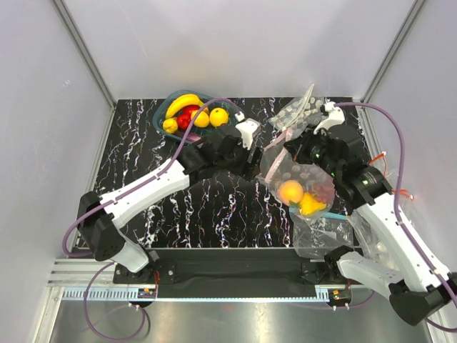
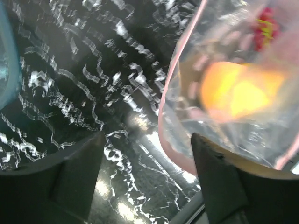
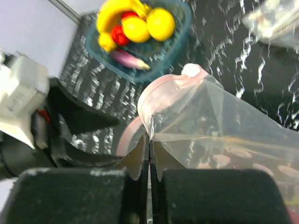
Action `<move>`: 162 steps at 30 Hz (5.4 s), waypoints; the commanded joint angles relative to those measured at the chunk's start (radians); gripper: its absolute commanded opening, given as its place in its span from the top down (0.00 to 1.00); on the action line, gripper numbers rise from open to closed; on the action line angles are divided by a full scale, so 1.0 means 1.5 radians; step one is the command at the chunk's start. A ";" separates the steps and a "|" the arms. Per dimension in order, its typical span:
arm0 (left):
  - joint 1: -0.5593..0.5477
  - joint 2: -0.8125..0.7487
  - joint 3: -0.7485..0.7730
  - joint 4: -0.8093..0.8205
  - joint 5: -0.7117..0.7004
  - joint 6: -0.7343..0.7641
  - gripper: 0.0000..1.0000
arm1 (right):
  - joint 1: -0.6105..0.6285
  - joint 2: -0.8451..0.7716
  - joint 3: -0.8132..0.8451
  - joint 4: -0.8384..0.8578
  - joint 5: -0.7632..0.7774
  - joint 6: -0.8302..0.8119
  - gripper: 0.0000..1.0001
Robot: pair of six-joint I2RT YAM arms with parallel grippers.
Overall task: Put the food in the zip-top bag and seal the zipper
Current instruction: Adjust the zipper food storage bag at the center of the board, then pick up the fake vegetable at the center of the board, then place the fake vegetable in the zipper food storage bag.
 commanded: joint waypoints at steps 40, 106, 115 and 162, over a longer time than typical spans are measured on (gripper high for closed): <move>0.393 0.491 0.385 -0.166 -0.247 -0.474 0.04 | 0.003 0.063 -0.143 0.143 -0.079 -0.006 1.00; 0.114 -0.191 -0.271 0.458 -0.223 -0.167 0.72 | 0.003 0.004 -0.110 0.103 -0.144 0.016 1.00; -0.073 -0.171 -0.296 0.584 -0.371 -0.044 0.72 | 0.003 -0.009 -0.113 0.096 -0.159 0.023 1.00; -0.232 -0.057 -0.301 0.585 -0.282 -0.048 0.37 | 0.004 -0.079 -0.111 0.097 -0.105 0.057 1.00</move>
